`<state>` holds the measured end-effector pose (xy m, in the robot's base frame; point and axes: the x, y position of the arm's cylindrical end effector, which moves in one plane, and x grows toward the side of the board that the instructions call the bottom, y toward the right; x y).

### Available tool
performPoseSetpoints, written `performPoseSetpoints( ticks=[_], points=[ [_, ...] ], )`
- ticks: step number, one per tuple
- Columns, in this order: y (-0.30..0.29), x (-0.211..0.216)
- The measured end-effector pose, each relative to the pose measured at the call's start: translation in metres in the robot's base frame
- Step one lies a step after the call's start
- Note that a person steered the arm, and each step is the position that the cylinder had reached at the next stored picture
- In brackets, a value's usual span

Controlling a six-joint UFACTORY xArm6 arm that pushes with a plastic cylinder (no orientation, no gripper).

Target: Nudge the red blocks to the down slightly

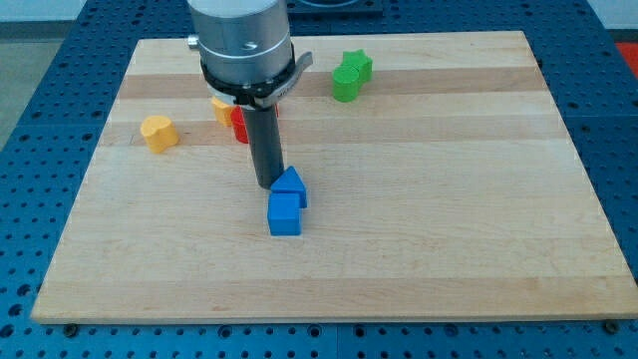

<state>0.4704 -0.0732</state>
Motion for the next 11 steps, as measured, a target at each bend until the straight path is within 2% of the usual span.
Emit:
performPoseSetpoints(
  ticks=[2,4,5,7,8,9,11],
  points=[
    [-0.008,-0.001],
    [-0.092,-0.008],
    [-0.104,-0.03],
    [-0.184,-0.028],
    [-0.205,-0.039],
    [-0.203,-0.069],
    [-0.155,-0.157]
  ],
)
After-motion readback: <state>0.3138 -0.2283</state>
